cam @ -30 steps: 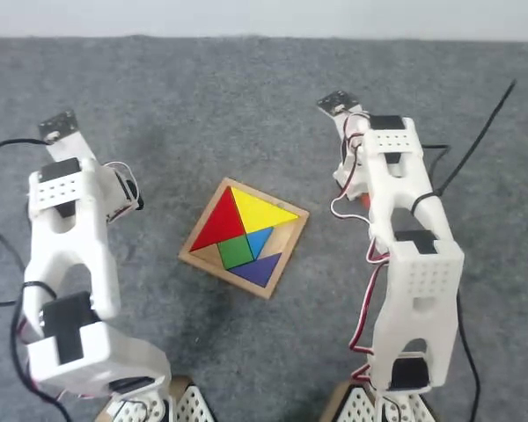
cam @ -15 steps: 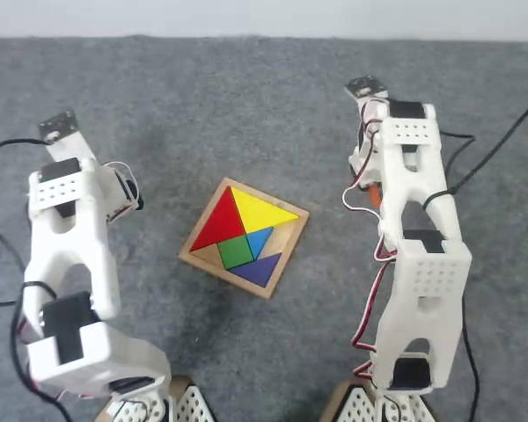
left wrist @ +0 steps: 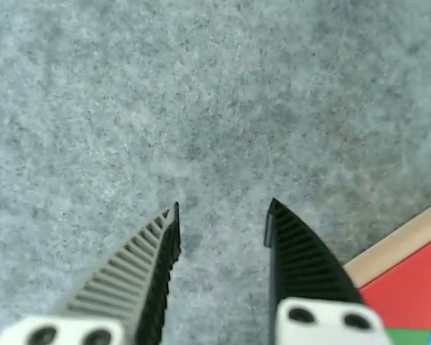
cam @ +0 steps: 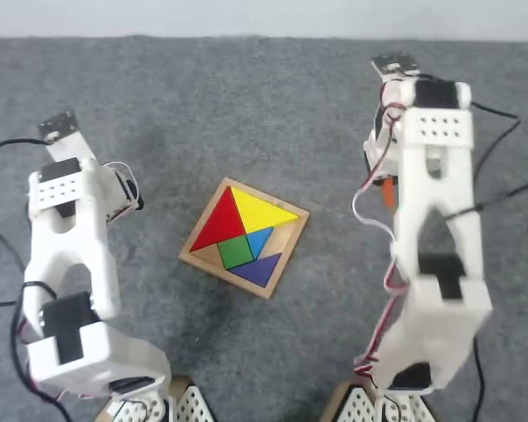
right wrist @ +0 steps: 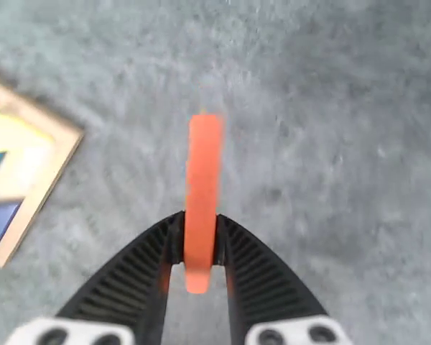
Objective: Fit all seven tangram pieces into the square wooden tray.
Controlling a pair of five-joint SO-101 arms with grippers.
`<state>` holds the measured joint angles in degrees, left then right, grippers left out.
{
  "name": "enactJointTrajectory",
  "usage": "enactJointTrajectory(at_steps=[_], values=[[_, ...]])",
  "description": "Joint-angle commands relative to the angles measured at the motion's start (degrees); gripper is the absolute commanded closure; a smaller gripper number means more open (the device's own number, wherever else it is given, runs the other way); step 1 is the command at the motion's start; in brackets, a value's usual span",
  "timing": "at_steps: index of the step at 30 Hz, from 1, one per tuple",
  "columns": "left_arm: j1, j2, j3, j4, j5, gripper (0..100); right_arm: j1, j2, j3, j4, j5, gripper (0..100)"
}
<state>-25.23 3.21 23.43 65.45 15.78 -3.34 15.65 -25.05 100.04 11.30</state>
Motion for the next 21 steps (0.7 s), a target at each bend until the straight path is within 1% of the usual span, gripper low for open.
enactJointTrajectory(at_steps=[1, 4, 7, 11, 13, 15, 17, 21], values=[[0.26, -0.70, -0.40, 0.44, -0.53, 88, -0.75, -17.54, 10.29, -1.80, -0.62, 99.1], [0.26, -0.70, -0.57, 0.53, -0.53, 92, -4.00, -28.88, 23.91, -7.60, -3.52, 99.1], [0.35, -1.76, -0.31, 1.23, -0.53, 93, -9.36, -37.93, 38.51, -16.13, -7.91, 99.1], [1.76, -7.03, 4.00, -0.62, -0.44, 94, -21.23, -43.65, 58.55, -35.30, -10.99, 99.1], [2.11, -10.55, 7.60, -3.34, -0.53, 94, -26.07, -43.38, 66.02, -45.05, -15.03, 99.1], [2.11, -14.51, 11.65, -6.77, -0.53, 94, -28.53, -42.42, 70.68, -53.32, -22.33, 99.1], [1.93, -18.20, 14.90, -9.49, -0.53, 93, -29.85, -40.75, 72.09, -58.33, -28.75, 99.1], [1.93, -23.12, 19.56, -13.36, -0.35, 93, -31.87, -37.93, 72.09, -62.64, -33.23, 99.1]])
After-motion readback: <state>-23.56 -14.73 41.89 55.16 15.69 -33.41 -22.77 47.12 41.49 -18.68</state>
